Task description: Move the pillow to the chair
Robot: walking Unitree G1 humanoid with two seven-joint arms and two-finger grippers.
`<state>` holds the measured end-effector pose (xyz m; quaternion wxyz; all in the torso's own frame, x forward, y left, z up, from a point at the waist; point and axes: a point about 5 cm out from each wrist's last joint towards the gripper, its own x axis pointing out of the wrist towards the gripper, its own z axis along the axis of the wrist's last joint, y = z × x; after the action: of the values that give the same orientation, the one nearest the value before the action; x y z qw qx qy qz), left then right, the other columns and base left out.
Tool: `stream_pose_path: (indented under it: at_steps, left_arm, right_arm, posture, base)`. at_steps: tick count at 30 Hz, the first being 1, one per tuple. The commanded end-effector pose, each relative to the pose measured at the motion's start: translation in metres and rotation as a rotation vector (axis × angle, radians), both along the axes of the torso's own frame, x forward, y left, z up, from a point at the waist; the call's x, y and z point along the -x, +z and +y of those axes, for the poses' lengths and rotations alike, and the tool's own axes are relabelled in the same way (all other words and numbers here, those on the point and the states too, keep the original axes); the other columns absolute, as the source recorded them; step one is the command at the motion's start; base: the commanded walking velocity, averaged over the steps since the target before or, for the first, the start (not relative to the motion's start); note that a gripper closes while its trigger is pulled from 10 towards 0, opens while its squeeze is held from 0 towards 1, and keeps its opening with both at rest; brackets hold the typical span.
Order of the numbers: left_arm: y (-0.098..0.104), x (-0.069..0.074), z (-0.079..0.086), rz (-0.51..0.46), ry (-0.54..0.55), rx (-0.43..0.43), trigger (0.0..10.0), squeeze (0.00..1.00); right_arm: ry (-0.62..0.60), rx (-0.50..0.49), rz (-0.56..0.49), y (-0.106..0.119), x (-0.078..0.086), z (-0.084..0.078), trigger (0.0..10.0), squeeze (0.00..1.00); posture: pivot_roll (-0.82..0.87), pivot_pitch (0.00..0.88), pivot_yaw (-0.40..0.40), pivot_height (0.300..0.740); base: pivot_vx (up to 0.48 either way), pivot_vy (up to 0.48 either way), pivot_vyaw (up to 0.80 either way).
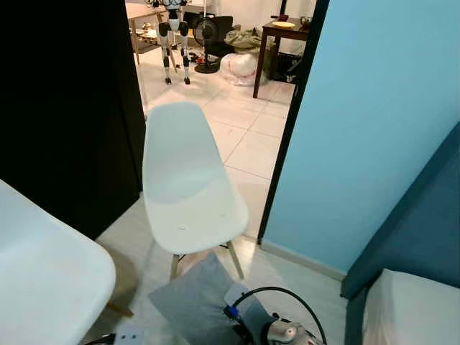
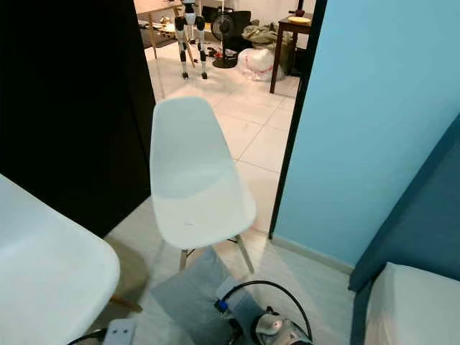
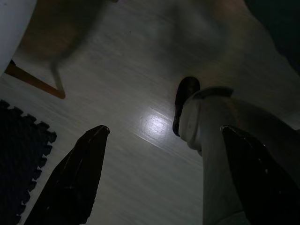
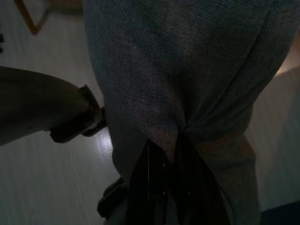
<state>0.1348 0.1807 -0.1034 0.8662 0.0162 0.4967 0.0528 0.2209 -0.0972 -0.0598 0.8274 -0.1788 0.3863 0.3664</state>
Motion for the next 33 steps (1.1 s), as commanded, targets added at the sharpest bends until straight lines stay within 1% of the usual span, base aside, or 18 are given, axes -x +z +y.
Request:
stream_pose_path:
  at_steps: [1, 5, 11, 12, 13, 15, 17, 26, 33]
  left_arm:
    - [-0.002, 0.004, 0.000, 0.030, -0.023, -0.002, 10.0, 0.00]
    - [-0.002, 0.005, 0.001, 0.031, -0.015, -0.001, 10.0, 0.00]
    - [-0.003, 0.008, 0.002, 0.035, 0.010, 0.004, 10.0, 0.00]
    - [-0.003, 0.009, 0.002, 0.039, 0.018, 0.000, 10.0, 0.00]
    - [-0.003, 0.010, 0.002, 0.040, 0.020, -0.001, 10.0, 0.00]
    - [-0.004, 0.010, 0.001, 0.039, 0.025, 0.004, 10.0, 0.00]
    - [-0.003, 0.010, 0.001, 0.036, 0.026, 0.007, 10.0, 0.00]
    - [-0.003, 0.007, 0.001, 0.029, 0.025, 0.006, 10.0, 0.00]
    - [-0.002, 0.005, -0.001, 0.025, 0.013, 0.013, 10.0, 0.00]
  right_arm:
    - [0.037, -0.005, -0.056, 0.007, -0.009, 0.004, 10.0, 0.00]
    - [0.058, 0.006, -0.062, 0.007, -0.008, 0.003, 10.0, 0.00]
    - [0.047, -0.016, -0.069, 0.009, -0.011, 0.006, 10.0, 0.00]
    - [0.084, -0.029, -0.070, 0.011, -0.012, 0.010, 10.0, 0.00]
    - [0.095, -0.031, -0.070, 0.011, -0.012, 0.011, 10.0, 0.00]
    - [0.139, -0.025, -0.080, 0.012, -0.012, 0.012, 10.0, 0.00]
    - [0.158, -0.025, -0.088, 0.013, -0.013, 0.014, 10.0, 0.00]
    - [0.183, -0.027, -0.102, 0.017, -0.017, 0.017, 10.0, 0.00]
    - [0.214, -0.010, -0.127, 0.019, -0.019, 0.018, 10.0, 0.00]
  posture:
    - [0.02, 0.000, -0.074, 0.740]
    - [0.02, 0.000, -0.069, 0.740]
    - [0.01, 0.000, -0.062, 0.740]
    - [0.01, 0.000, -0.060, 0.740]
    - [0.01, 0.000, -0.060, 0.740]
    - [0.01, 0.000, -0.061, 0.740]
    - [0.01, 0.000, -0.064, 0.740]
    - [0.01, 0.000, -0.059, 0.740]
    - [0.00, 0.002, -0.059, 0.740]
  base:
    - [0.000, -0.398, 0.00]
    - [0.000, -0.401, 0.00]
    - [0.000, -0.361, 0.00]
    - [0.000, 0.000, 0.00]
    - [0.000, 0.000, 0.00]
    - [0.000, 0.000, 0.77]
    - [0.000, 0.000, 0.77]
    - [0.000, 0.000, 0.77]
    - [0.000, 0.000, 0.77]
